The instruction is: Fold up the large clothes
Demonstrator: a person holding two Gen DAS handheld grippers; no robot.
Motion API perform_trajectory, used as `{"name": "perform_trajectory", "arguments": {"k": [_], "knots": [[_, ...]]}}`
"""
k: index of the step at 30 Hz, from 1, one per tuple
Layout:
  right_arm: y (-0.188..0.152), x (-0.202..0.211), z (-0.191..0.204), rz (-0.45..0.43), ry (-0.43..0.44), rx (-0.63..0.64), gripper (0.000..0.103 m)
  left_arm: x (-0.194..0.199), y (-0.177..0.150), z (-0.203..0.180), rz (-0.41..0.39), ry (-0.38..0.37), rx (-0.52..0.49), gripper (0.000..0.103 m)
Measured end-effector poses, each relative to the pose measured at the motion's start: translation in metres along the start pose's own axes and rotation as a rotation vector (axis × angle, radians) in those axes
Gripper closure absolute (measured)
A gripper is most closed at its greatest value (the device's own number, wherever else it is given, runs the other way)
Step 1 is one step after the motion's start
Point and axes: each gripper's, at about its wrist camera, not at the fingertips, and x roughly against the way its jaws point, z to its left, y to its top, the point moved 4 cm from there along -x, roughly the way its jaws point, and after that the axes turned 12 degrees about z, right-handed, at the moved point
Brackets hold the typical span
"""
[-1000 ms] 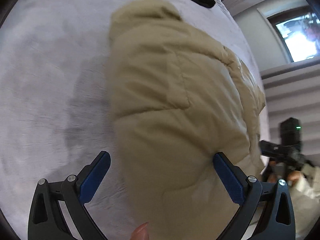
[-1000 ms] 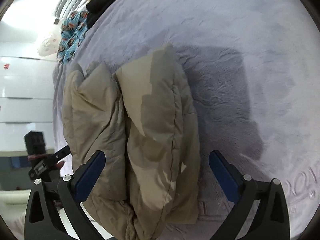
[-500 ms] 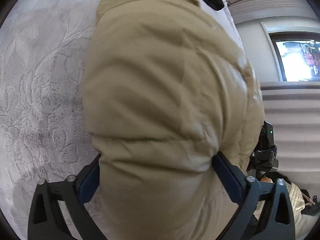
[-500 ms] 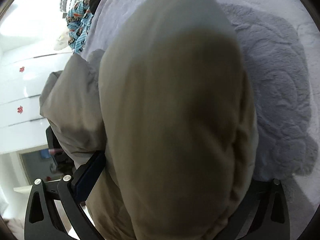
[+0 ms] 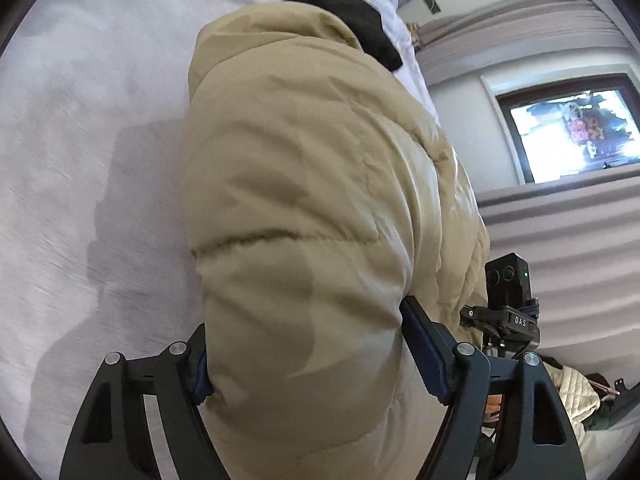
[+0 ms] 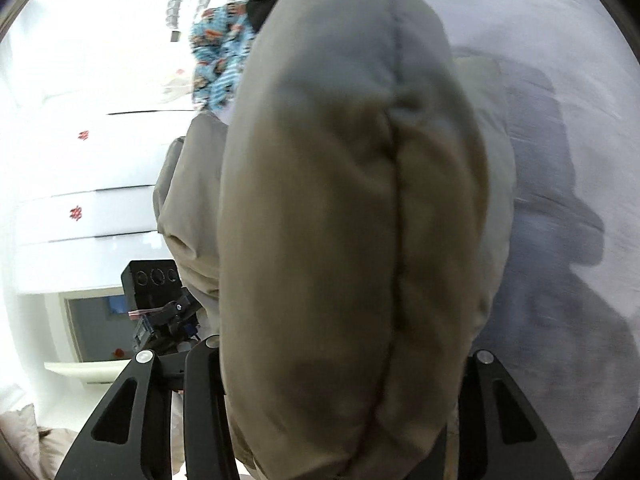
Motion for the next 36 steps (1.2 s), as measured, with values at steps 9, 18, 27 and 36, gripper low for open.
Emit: {"name": "perform_trajectory", "arguments": {"k": [9,18,27,36], "knots": [[0.030,-0.128,0.100,-0.022,0.049,0.073,0.053,0.129,0.027,0.095,-0.090,0.110,-0.004,0.024],[0.075,-0.268,0.123,0.049,-0.114,-0.005,0.038,0.167,0.037,0.223,-0.086,0.256,0.095,0.024],[0.035,-0.199,0.157,-0.115,-0.497,0.030,0.040,0.234,0.019,0.205,-0.252,0.384,-0.005,0.024],[0.017,-0.221,0.237,-0.170,-0.493,0.211,0.087,0.209,0.088,0.173,-0.225,0.542,-0.154,0.024]]}}
